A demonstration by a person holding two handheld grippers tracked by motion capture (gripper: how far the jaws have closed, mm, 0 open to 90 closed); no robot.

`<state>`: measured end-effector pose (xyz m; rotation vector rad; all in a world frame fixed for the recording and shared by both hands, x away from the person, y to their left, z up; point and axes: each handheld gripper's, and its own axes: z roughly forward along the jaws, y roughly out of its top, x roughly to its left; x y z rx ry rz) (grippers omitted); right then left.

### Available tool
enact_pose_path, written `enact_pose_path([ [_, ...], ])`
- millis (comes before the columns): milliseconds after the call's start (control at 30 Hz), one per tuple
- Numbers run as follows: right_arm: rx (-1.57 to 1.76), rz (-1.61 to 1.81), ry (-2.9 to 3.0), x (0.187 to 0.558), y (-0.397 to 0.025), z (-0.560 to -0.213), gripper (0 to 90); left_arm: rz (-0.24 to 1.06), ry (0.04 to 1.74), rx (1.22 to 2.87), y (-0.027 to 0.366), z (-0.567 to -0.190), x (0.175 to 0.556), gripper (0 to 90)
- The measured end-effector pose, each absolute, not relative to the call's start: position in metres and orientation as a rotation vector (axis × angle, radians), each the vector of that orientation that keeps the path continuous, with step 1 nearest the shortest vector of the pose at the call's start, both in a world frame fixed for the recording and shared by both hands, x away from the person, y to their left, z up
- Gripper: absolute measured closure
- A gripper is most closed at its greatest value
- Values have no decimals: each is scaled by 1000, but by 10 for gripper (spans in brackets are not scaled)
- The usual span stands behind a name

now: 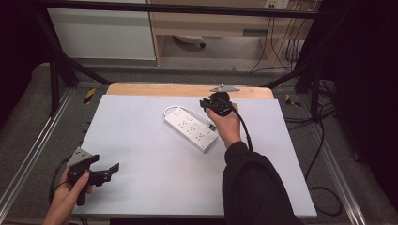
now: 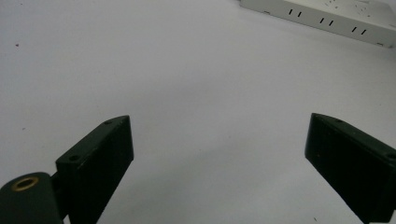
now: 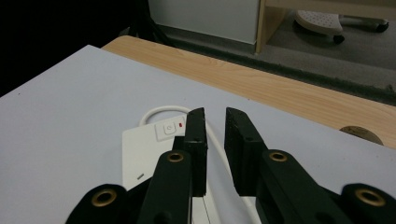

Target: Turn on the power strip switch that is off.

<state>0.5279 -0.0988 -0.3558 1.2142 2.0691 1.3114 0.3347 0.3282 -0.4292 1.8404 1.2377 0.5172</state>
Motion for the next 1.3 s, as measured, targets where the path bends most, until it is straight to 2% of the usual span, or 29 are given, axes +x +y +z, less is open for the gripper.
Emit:
enact_pose_path([
  [500, 1179, 1336, 2078, 535, -82, -367, 899, 518, 1228, 1845, 328, -429, 335, 80],
  [1300, 1219, 1234, 2127, 549, -72, -398, 900, 517, 1227, 1869, 328, -430, 335, 81],
])
